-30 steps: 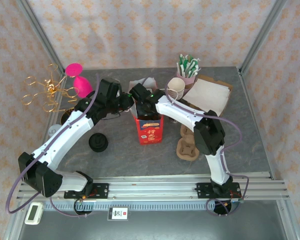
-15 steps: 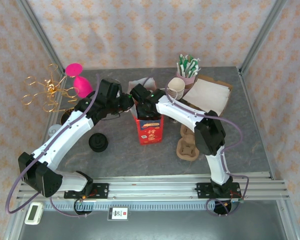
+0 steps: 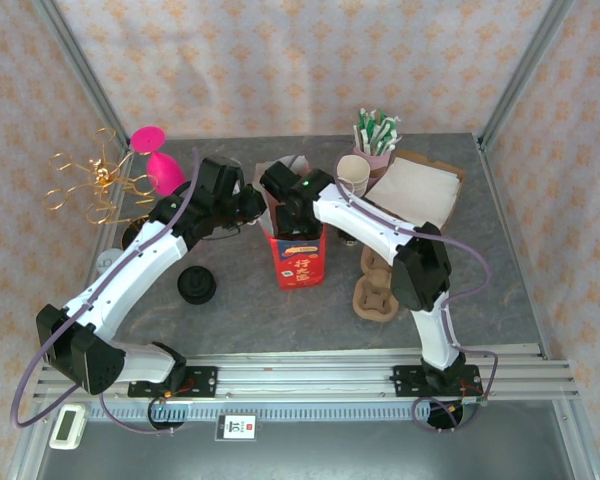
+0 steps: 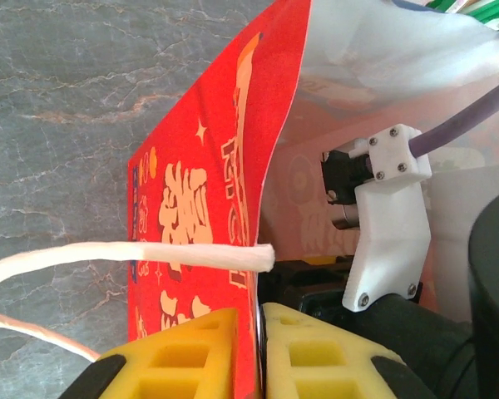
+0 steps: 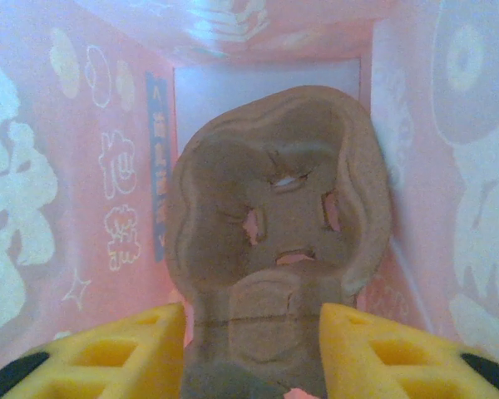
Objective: Pack the takeout coffee
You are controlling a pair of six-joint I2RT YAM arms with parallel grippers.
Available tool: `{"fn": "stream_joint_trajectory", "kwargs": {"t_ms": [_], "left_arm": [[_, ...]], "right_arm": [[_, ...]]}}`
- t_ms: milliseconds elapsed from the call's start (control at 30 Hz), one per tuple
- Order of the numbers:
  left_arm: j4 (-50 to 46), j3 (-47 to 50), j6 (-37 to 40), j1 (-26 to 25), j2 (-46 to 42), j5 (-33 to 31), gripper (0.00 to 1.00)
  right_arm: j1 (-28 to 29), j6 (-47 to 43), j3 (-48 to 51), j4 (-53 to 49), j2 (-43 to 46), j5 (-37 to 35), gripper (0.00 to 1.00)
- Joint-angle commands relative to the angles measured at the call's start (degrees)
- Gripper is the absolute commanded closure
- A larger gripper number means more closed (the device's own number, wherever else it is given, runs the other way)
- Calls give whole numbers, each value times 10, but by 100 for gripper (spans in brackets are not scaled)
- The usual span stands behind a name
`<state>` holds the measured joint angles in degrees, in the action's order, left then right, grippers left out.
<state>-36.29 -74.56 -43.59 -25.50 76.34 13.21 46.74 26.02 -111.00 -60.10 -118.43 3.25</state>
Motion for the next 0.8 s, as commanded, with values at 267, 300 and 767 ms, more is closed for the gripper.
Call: {"fn": "stream_joint_trajectory", "kwargs": {"t_ms": [267, 300, 767], "left_arm": [[21, -22, -14, -2, 12, 2, 85], [22, -21, -15, -2, 10, 4, 85], [24, -4, -27, -2, -5, 5, 85]], "right_arm": [[9, 18, 17, 6, -22, 26, 71], [8, 19, 19, 9, -26, 19, 72], [-21, 25, 97, 141, -24, -23, 82]]}}
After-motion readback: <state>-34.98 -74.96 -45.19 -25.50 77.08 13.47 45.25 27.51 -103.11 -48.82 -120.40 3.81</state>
